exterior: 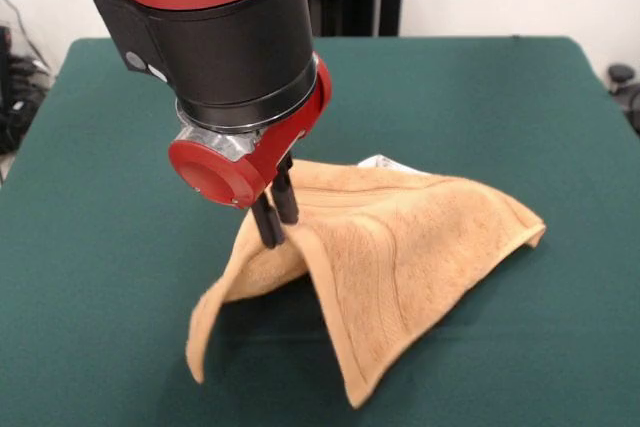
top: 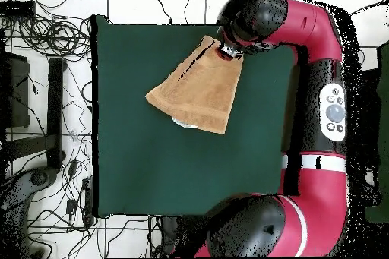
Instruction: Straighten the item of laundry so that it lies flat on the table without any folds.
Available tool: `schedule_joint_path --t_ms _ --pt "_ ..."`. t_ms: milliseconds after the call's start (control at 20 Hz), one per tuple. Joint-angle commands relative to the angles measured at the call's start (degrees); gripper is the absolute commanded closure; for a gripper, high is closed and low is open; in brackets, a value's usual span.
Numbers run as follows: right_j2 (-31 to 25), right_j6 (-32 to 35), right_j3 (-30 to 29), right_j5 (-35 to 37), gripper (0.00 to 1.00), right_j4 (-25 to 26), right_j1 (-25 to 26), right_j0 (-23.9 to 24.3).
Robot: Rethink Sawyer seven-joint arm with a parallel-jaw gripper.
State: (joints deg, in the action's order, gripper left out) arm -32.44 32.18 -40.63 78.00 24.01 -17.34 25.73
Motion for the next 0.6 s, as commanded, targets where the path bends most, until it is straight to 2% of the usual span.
schedule_joint_path --t_ms 50,600 --pt "-12.91 -33.35 6.28 28.55 0.00 -4.95 7.42 4.05" --pt "-14.62 -33.47 9.45 30.59 0.00 -2.05 8.01 3.39"
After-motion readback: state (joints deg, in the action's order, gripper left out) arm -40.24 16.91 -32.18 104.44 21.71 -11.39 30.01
